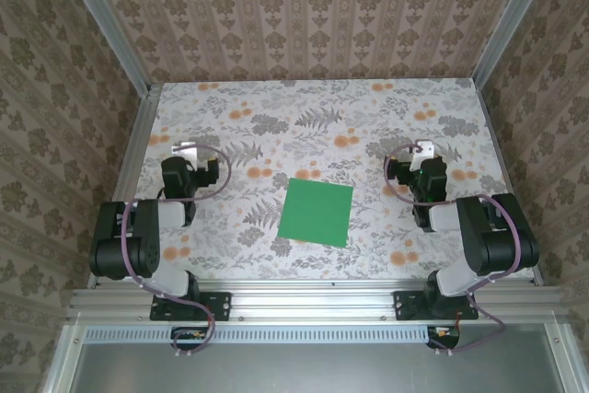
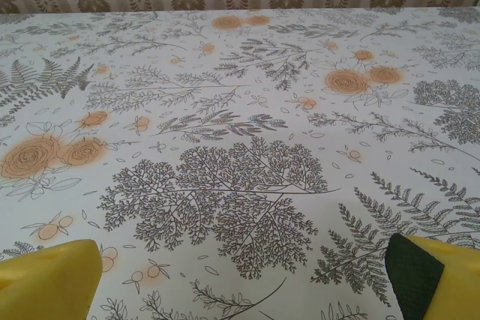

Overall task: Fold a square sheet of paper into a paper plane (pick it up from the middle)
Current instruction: Fold a square sheet of paper at the center of the table.

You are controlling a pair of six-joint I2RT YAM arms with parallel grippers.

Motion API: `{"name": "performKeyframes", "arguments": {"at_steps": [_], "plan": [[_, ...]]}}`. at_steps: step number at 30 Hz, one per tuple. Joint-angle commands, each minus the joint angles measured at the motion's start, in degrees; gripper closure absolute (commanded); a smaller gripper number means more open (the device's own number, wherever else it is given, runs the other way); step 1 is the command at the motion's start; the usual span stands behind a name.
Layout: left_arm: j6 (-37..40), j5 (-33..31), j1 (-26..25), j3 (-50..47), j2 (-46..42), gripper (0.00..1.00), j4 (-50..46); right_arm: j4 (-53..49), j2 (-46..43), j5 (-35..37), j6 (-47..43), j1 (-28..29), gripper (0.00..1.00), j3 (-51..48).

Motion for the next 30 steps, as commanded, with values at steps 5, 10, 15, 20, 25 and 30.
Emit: {"name": "performKeyframes", "arguments": {"at_steps": [5,10,15,20,25,30], "plan": [[-0.39,-0.19,-0.26,0.45,-0.62,0.0,0.2,0.54,0.13,0.11,-0.45,0.32,0.0,1.11],[-0.43,-0.23,-0.18,0.42,-0.69,0.0,0.28,0.08,0.18,0.79,0.6,-0.24,0.0,1.33],[-0.41,-0.16,-0.11,0.21,-0.79,0.0,0.45,-0.01,0.07,0.71,0.7,-0.38,0.0,1.33],[-2.45,-0.22,0.31,7.2,-7.68,0.0,-18.02,-11.49,-6.11,1.2,-0.9,1.22,0.0,4.7],[-16.19,-0.96,4.24,12.13,-19.56,0.0,-34.42,-52.67,-16.52,-1.3,7.67,2.13,0.0,20.63],[-23.87,3.67,6.28,20.39,-23.76,0.0,-52.43,-73.03,-13.24,-14.71,17.53,8.33,0.0,33.12]]}}
